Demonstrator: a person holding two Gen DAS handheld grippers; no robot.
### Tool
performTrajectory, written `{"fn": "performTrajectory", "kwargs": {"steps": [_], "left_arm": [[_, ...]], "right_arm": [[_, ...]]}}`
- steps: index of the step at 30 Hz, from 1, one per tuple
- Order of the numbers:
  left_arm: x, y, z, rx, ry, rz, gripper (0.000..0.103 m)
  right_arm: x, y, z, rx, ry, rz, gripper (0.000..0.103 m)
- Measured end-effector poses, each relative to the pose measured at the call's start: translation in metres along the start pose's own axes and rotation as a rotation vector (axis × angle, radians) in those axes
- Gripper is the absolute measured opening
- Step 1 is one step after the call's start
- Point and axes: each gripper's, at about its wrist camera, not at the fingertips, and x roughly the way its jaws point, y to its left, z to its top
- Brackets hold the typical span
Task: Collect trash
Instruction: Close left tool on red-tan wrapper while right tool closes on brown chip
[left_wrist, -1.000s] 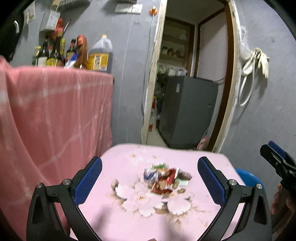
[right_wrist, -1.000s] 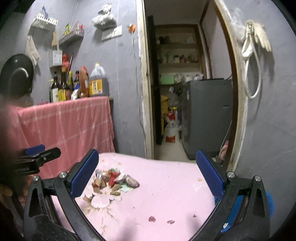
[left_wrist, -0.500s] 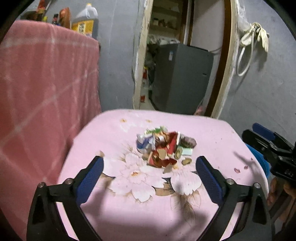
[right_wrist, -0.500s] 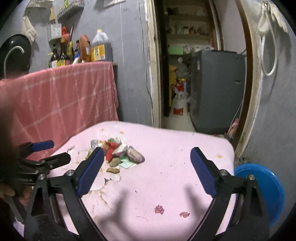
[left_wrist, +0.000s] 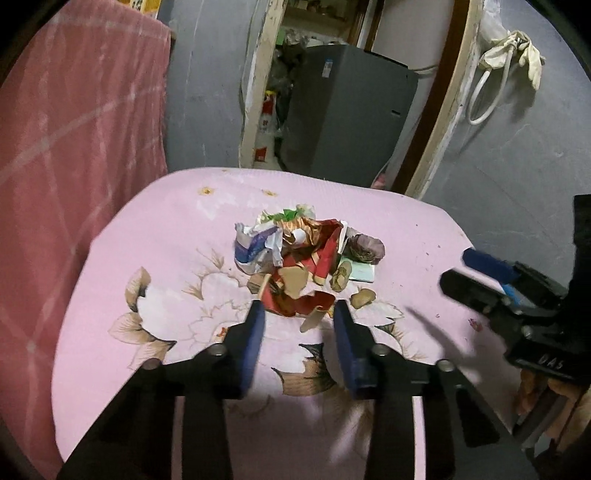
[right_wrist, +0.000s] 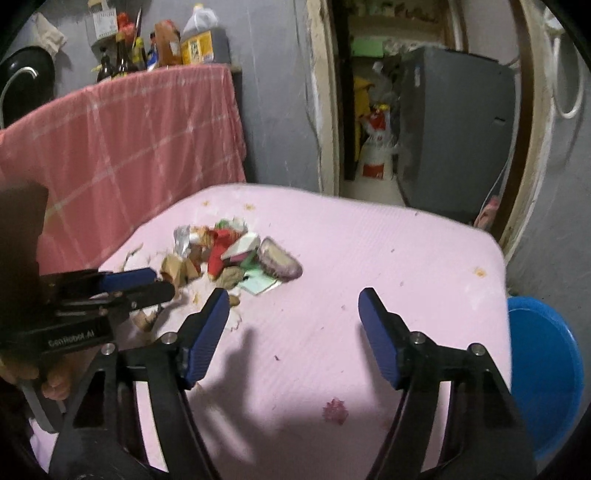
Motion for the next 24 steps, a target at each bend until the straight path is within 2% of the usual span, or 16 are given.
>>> {"fn": "performTrajectory", "kwargs": {"steps": [4,9,14,21,24], "left_arm": [[0.000,0.005,0.001,-0.014,0.005,-0.019,0.016],[-0.001,0.005,0.002,-0.017,0.012,-0.029,0.008],[-0.001,0.008,0.002,-0.027,0.010,-0.025,0.005],[-0.010,0.013,0.000,-0.047,0.000,-0.032,0.004],[-0.012,0.014,0.000,-0.052,-0.004,-0.032,0.004]], "right_arm": [[0.012,0.006,-0.001,-0.028,0.055,0.026,0.062],[0.026,0.016,-0.002,-0.045,0.109,0.075,0.060],[0.038,0.021,0.001,-0.036,0.152,0.112,0.050],[0.052,0.029,0.008,-0.025,0.179,0.162,0.040],[0.058,0.030,0.010,-0.019,0.196,0.182,0.028]]}}
